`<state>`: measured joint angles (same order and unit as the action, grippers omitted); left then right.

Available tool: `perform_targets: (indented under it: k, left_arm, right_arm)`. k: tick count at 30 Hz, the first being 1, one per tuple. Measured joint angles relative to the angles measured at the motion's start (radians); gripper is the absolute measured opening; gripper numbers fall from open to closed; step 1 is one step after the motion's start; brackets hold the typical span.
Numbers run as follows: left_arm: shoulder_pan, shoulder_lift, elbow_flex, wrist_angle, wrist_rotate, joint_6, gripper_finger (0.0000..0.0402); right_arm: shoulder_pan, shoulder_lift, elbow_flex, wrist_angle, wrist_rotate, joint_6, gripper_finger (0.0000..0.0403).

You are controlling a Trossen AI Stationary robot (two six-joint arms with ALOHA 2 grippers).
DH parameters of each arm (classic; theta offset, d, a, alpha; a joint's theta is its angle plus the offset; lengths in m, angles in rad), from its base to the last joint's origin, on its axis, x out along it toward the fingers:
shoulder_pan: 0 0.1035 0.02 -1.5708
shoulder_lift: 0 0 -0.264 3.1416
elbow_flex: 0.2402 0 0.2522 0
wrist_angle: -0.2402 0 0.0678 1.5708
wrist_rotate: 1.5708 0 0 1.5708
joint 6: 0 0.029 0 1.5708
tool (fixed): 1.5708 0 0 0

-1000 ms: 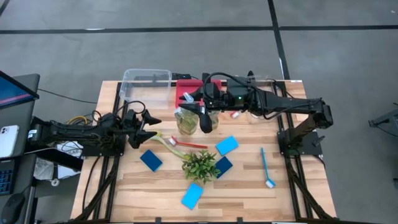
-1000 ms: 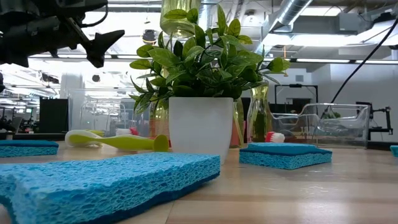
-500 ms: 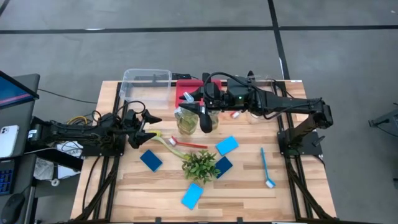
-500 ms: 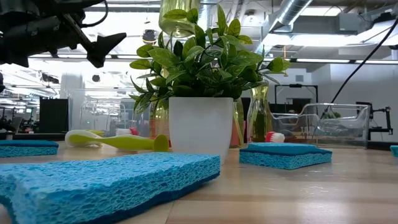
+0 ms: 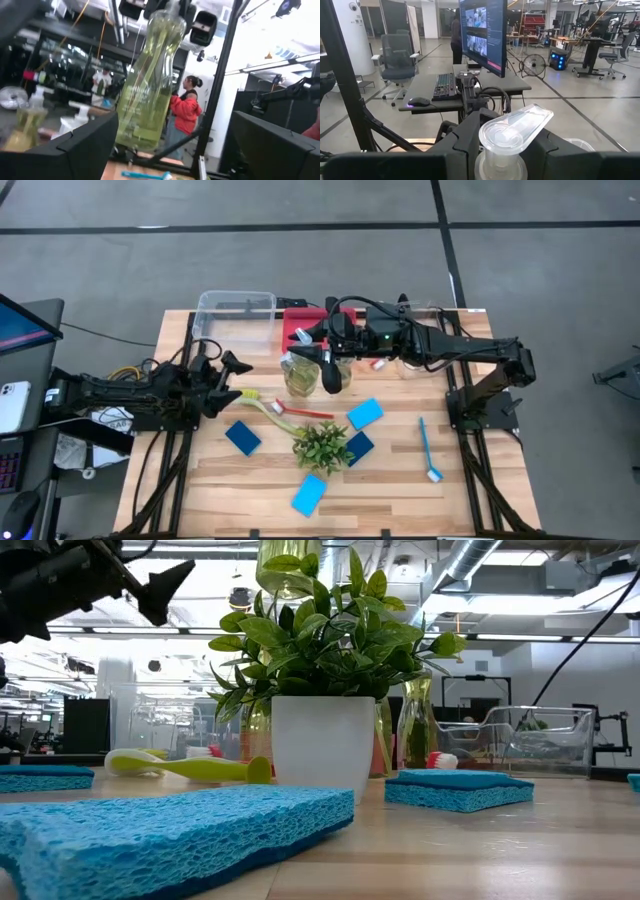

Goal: Pick & Place Kitchen Sink Supplies
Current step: Put the yellow dishwashing liquid into the white bin

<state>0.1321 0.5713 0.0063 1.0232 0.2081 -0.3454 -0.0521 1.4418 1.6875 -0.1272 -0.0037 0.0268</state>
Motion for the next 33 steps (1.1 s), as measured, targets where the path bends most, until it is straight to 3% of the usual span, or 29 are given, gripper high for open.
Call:
perform_targets:
  k: [10, 22, 33]
  left_arm:
    - [0.000, 0.045, 0.058, 0.003, 0.000, 0.031, 0.0391]
    - [0.001, 0.353, 0.273, -0.002, 0.060, 0.048, 0.0392]
    - [0.001, 0.535, 0.468, -0.004, 0.138, 0.079, 0.0392]
  right_arm:
    - [0.008, 0.019, 0.000, 0.008, 0.000, 0.001, 0.0094]
    - [0.036, 0.053, 0.000, 0.053, -0.004, 0.004, 0.0094]
    - [0.066, 0.052, 0.000, 0.048, -0.019, -0.002, 0.0094]
